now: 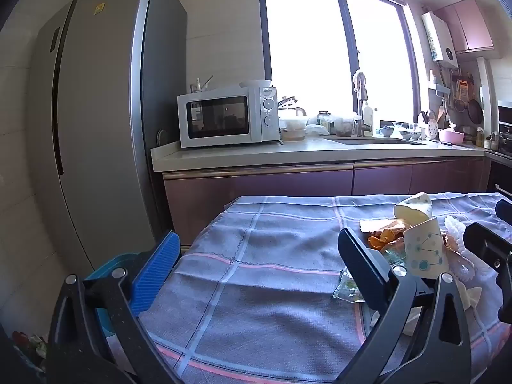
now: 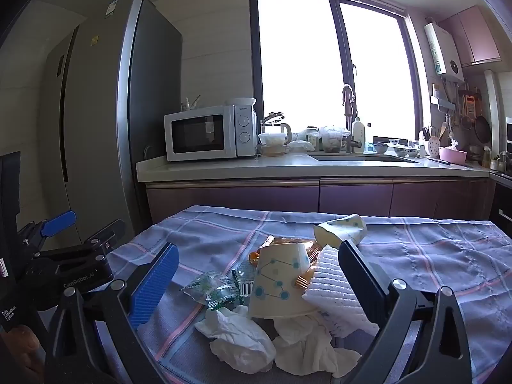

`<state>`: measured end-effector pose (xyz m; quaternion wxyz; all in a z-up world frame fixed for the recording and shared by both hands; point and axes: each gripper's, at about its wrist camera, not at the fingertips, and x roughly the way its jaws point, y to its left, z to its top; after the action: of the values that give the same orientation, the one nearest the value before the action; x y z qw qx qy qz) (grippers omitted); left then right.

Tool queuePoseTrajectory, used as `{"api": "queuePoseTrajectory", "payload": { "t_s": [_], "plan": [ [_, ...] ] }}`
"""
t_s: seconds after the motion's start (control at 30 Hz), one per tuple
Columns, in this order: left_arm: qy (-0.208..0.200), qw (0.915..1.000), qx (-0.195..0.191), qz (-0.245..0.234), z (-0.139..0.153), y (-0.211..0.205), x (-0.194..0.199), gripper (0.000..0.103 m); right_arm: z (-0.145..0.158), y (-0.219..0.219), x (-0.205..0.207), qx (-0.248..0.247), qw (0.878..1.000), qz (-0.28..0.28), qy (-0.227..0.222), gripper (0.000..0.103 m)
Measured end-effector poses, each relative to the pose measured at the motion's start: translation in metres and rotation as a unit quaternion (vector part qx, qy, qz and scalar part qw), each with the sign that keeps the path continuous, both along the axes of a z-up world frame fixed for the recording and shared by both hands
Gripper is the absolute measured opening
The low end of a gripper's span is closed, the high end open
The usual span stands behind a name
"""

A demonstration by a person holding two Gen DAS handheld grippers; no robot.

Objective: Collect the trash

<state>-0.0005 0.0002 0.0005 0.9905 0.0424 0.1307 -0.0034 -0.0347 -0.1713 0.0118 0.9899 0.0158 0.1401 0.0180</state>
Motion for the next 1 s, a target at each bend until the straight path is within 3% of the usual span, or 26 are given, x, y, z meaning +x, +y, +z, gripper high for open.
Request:
{"api": "queuePoseTrajectory", "payload": {
  "t_s": [1.0],
  "plan": [
    [-0.012,0.9997,-0.018,-0.011,0.014,-0.003,-0.014,0.098,0.002,-0.003,0.000,0.006,1.000,-0.003,-0.001,0.096]
  ]
}}
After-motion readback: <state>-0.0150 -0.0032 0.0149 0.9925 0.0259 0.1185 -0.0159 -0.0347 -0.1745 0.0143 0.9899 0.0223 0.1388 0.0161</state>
